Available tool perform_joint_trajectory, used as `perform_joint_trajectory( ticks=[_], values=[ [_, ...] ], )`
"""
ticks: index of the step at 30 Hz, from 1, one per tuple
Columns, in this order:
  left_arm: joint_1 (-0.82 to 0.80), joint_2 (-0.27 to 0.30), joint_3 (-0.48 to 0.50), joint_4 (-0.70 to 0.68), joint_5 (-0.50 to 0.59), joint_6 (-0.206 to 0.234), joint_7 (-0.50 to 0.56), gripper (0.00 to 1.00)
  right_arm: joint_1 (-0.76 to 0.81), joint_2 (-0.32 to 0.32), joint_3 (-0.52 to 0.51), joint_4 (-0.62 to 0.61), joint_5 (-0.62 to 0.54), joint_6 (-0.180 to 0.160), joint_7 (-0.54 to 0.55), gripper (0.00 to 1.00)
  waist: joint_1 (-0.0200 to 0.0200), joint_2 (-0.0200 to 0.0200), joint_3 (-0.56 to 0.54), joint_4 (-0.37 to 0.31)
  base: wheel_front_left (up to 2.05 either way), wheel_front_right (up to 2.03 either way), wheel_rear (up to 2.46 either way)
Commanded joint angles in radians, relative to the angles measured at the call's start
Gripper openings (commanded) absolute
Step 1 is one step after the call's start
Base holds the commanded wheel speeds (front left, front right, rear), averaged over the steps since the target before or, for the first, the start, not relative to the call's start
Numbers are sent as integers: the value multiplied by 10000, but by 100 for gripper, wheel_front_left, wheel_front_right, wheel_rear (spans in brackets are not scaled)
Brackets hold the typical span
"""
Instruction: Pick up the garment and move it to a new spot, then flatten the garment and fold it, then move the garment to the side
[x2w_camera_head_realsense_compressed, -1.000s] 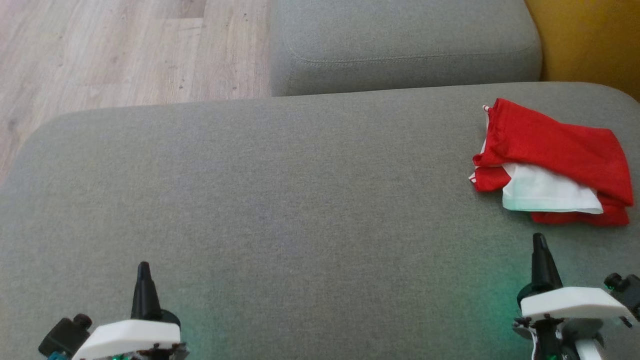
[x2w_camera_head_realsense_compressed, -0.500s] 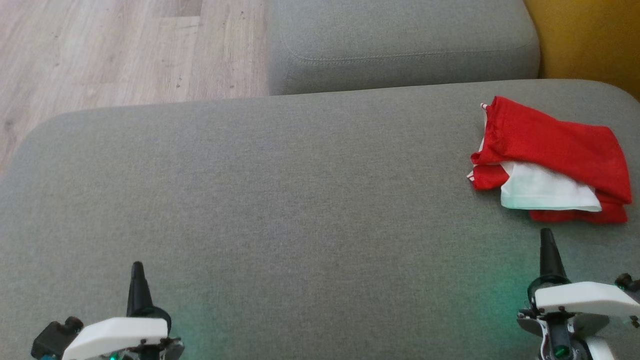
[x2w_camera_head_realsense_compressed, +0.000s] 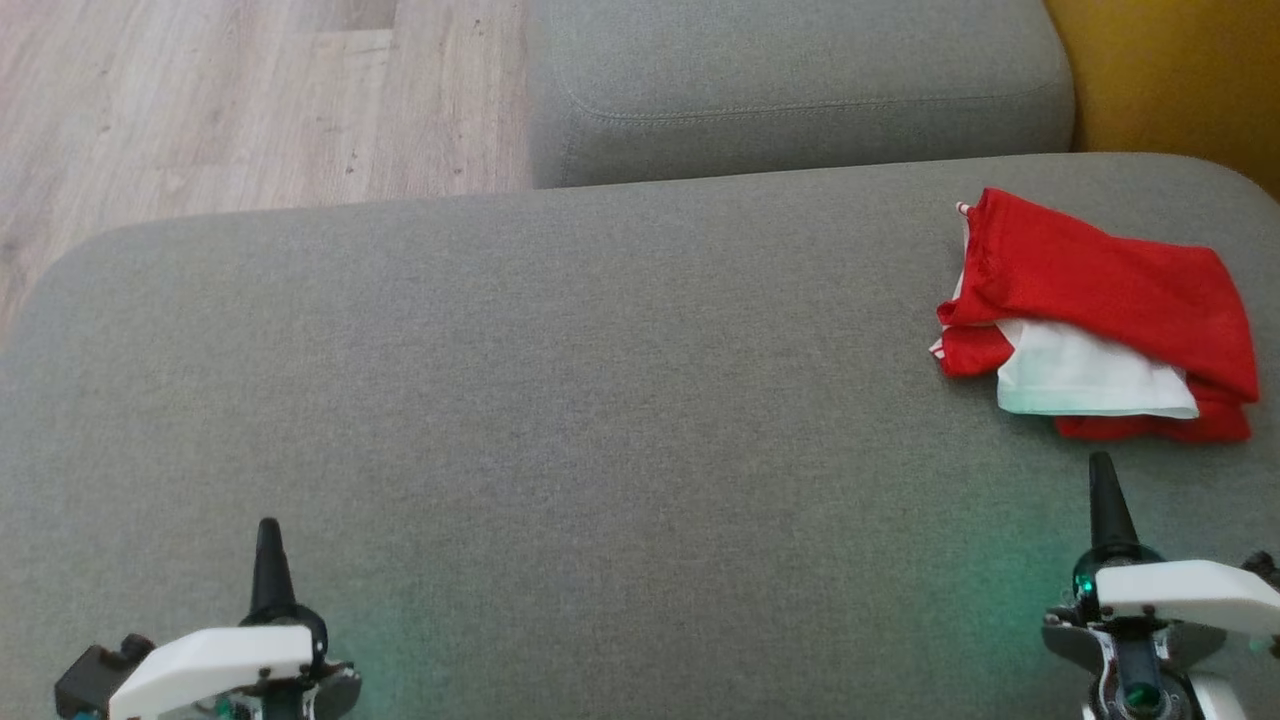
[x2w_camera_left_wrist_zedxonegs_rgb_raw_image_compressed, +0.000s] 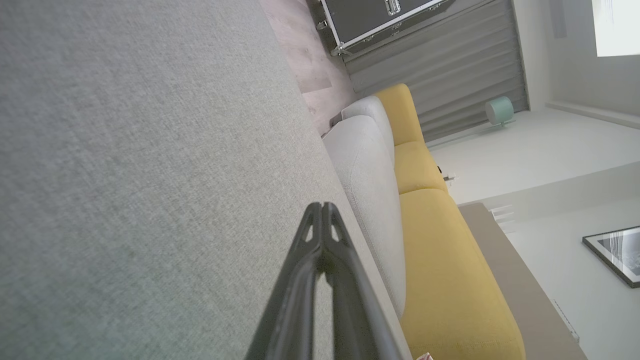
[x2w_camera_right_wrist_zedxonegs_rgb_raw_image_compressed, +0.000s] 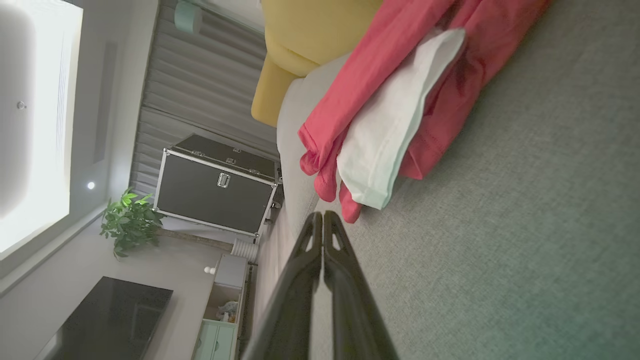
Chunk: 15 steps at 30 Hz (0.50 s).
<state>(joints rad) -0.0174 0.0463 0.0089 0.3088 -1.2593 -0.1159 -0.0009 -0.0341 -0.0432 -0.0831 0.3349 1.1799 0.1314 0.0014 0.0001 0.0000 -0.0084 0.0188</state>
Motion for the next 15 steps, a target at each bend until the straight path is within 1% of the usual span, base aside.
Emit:
perform_joint_trajectory(
  ticks=[1, 15],
  values=[
    [-577, 29, 371, -383, -209, -93, 86, 0, -586, -54, 76, -433, 291, -5, 94, 0, -1, 0, 4, -5, 0, 0, 0],
    [-707, 33, 636, -481, -1499, -115, 499, 0, -646, -60, -74, -617, 1860, -6, 496, 0, -1, 0, 47, -77, 0, 0, 0]
  ],
)
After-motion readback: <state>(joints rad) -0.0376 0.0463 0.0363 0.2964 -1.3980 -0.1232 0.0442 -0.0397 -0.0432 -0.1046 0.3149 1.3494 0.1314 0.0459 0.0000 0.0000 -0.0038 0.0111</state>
